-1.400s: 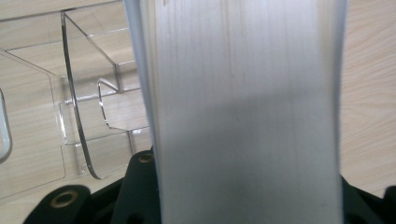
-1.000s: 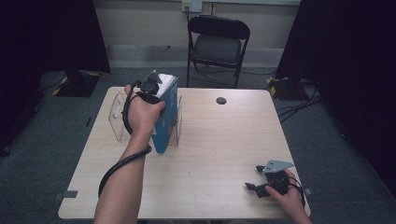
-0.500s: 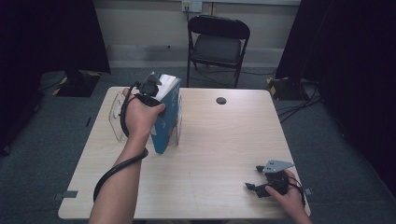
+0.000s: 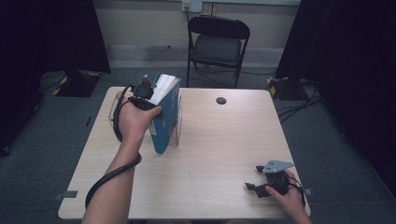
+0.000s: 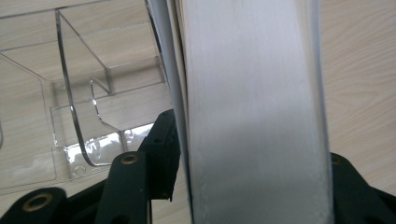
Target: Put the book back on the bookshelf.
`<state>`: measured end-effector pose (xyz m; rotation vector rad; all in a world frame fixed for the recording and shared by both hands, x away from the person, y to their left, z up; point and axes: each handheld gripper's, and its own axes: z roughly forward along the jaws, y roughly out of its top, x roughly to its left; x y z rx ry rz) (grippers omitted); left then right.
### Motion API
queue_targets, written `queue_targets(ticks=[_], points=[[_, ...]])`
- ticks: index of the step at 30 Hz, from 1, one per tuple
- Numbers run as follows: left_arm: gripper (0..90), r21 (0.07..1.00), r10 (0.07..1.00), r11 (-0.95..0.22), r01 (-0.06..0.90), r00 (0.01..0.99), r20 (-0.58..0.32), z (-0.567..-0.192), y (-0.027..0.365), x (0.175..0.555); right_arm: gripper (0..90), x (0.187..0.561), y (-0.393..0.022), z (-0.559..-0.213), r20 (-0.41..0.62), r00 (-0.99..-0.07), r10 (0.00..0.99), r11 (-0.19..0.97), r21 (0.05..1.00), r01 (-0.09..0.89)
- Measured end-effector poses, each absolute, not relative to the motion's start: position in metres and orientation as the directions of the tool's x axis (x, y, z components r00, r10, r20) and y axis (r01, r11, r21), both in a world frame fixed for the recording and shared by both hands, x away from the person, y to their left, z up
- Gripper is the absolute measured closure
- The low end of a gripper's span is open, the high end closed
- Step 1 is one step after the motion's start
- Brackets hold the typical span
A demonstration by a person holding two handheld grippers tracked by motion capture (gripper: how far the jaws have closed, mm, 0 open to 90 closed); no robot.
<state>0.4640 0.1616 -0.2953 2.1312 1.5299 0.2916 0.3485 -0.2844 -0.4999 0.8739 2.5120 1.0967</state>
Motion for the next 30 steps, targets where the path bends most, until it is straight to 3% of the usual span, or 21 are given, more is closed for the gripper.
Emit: queue_targets(ticks=[14,30], points=[[45.2,0.546,0.901,-0.244,0.802,0.395,-0.177,-0.298,0.173,0.449,14.5,0.349,-0.284,-0.5,0.0,-0.784,0.621,0.531,0.736,0.421],[27.1,0.585,0.872,-0.26,0.768,0.447,-0.2,-0.298,0.179,0.427,14.5,0.349,-0.284,-0.5,-0.001,-0.784,0.621,0.531,0.736,0.42]])
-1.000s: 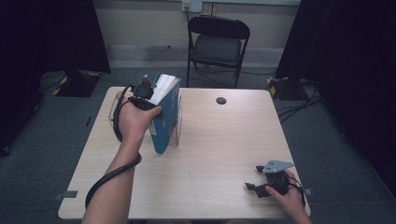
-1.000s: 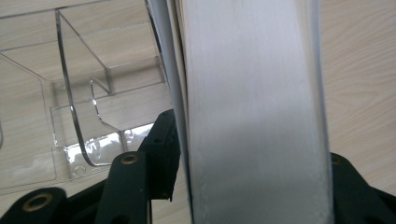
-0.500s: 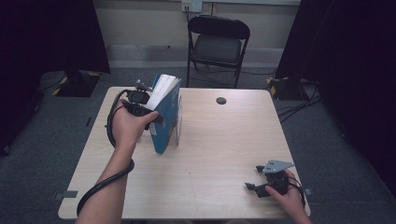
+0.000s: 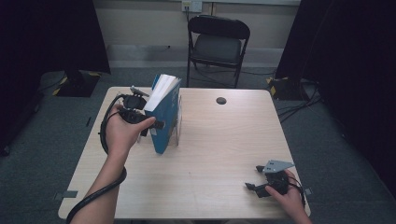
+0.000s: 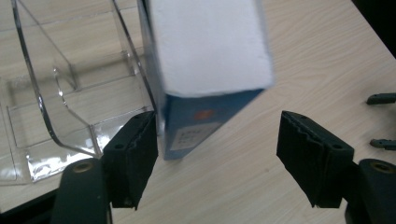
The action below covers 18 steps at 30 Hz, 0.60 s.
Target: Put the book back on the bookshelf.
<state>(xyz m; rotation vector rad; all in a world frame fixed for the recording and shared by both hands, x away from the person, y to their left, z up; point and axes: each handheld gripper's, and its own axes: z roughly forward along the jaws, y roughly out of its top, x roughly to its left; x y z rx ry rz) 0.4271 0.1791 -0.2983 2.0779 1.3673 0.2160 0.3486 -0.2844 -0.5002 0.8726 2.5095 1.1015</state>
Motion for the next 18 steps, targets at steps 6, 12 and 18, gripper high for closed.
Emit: queue_targets(ticks=[6,12,18], points=[[21.8,0.59,0.853,-0.274,0.759,0.476,-0.216,-0.304,0.183,0.417,14.5,0.349,-0.284,-0.5,0.001,-0.784,0.621,0.53,0.736,0.42],[20.3,0.588,0.848,-0.279,0.759,0.482,-0.22,-0.31,0.185,0.412,14.5,0.349,-0.284,-0.5,0.0,-0.784,0.621,0.53,0.736,0.42],[19.0,0.589,0.842,-0.299,0.751,0.498,-0.208,-0.312,0.186,0.404,14.5,0.348,-0.284,-0.5,0.0,-0.784,0.621,0.531,0.736,0.42]])
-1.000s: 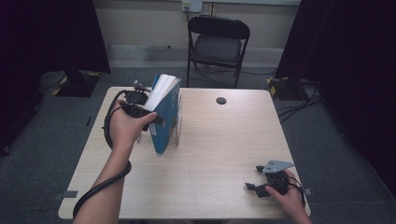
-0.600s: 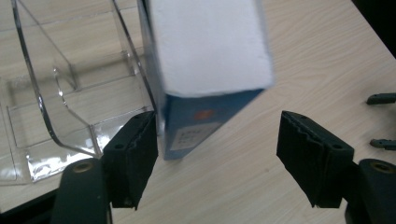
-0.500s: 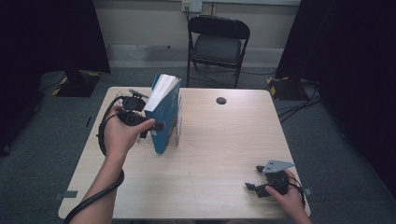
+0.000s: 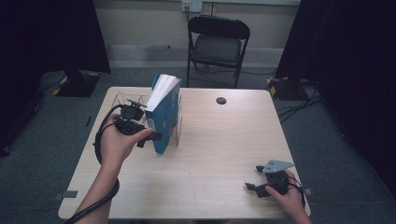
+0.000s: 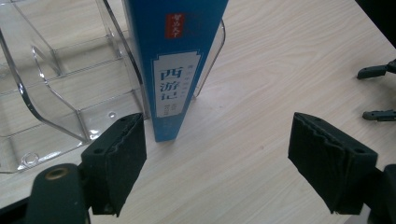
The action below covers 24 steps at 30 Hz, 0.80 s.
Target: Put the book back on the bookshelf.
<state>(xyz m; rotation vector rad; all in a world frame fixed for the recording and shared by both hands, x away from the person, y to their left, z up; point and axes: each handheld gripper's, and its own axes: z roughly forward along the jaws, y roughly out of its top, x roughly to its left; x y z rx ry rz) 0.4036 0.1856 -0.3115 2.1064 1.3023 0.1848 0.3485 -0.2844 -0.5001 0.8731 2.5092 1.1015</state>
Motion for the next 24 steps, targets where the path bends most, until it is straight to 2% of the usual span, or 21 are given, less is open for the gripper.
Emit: queue_targets(ticks=[24], points=[[16.5,0.591,0.797,-0.357,0.724,0.565,-0.211,-0.34,0.186,0.388,14.5,0.348,-0.285,-0.5,-0.003,-0.787,0.617,0.535,0.734,0.417]])
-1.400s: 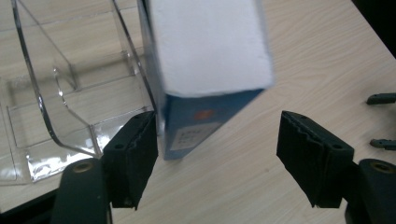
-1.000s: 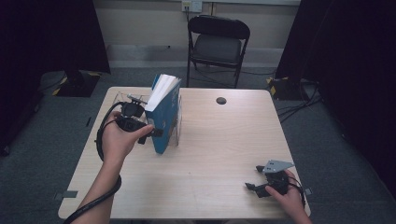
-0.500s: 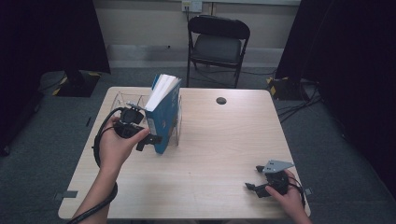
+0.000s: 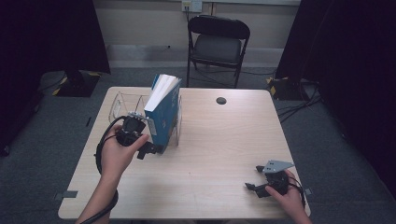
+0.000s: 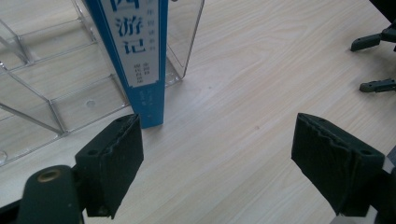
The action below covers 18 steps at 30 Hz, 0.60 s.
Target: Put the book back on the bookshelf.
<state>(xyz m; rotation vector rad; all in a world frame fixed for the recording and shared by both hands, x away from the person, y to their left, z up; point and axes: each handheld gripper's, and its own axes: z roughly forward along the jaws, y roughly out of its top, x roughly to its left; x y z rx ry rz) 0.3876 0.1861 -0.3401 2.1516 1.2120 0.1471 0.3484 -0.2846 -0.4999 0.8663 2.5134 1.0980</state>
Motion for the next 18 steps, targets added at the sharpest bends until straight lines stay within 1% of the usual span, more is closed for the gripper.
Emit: queue_targets(ticks=[18], points=[[16.7,0.58,0.791,-0.354,0.733,0.566,-0.233,-0.368,0.197,0.381,14.5,0.348,-0.284,-0.5,-0.002,-0.788,0.616,0.536,0.734,0.417]])
